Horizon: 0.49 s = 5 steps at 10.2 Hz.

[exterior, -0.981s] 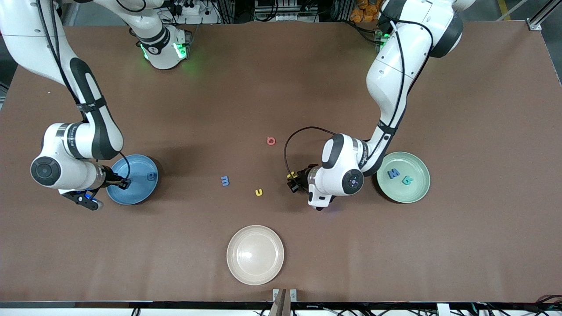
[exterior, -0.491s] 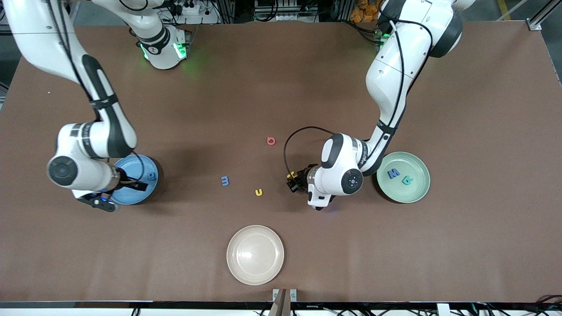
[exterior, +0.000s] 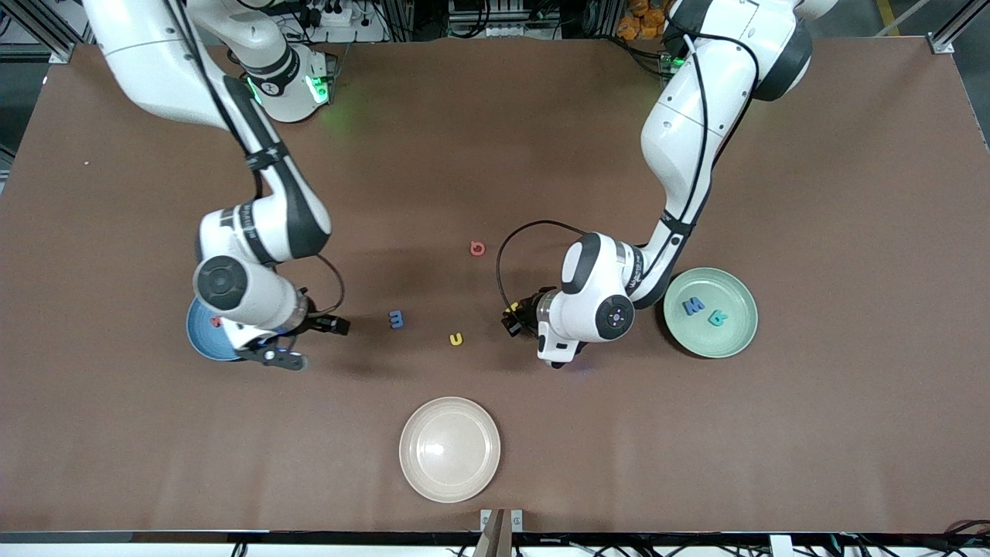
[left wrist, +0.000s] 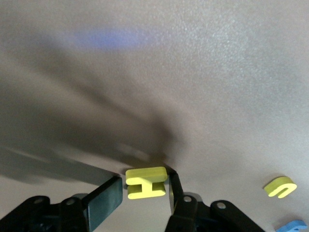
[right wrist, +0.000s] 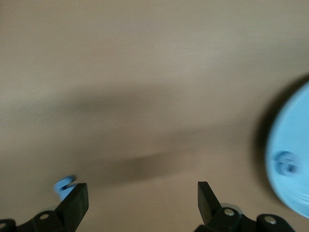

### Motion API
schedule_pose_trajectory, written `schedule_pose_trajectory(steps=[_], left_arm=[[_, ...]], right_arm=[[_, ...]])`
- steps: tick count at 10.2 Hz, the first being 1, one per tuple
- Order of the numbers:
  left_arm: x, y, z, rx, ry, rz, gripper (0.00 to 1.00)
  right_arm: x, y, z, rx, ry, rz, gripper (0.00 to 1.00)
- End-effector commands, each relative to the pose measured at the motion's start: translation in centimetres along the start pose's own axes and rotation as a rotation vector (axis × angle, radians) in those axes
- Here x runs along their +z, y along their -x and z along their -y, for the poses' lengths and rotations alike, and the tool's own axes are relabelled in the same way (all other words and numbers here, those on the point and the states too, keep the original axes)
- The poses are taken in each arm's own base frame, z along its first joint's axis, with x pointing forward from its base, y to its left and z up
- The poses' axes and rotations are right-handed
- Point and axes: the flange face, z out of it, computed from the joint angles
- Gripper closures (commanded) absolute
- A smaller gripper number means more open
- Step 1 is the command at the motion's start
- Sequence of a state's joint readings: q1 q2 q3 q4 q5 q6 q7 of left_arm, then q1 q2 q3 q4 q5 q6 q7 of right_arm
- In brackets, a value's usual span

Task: Sort upper and lower case letters into plates
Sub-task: 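Grasp the blue E letter with the right gripper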

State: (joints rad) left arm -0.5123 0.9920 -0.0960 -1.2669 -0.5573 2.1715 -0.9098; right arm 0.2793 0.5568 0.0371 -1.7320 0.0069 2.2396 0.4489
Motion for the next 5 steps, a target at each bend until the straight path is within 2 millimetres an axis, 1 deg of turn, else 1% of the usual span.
schedule_pose_trajectory(steps=[1, 2, 3, 5], left_arm=[[1.0, 0.3, 0.0, -0.018, -0.002, 0.006, 0.52], [0.9, 0.4, -0.1, -0.017, -0.001, 0.006, 0.52], [0.8, 0.3, -0.1, -0.018, 0.0, 0.006, 0.56], [1.0, 0.3, 0.0, -0.018, -0.002, 0.006, 0.68]], right_arm=[[2.6, 0.2, 2.4, -0.147, -0.026, -0.025, 0.0], [2.6, 0.9, 4.1, -0.183, -0.03, -0.04, 0.0], [3.1, 1.7, 5.4, -0.21, -0.03, -0.043, 0.0], [3.3, 2.9, 7.5, -0.288, -0.034, -0.054, 0.0]])
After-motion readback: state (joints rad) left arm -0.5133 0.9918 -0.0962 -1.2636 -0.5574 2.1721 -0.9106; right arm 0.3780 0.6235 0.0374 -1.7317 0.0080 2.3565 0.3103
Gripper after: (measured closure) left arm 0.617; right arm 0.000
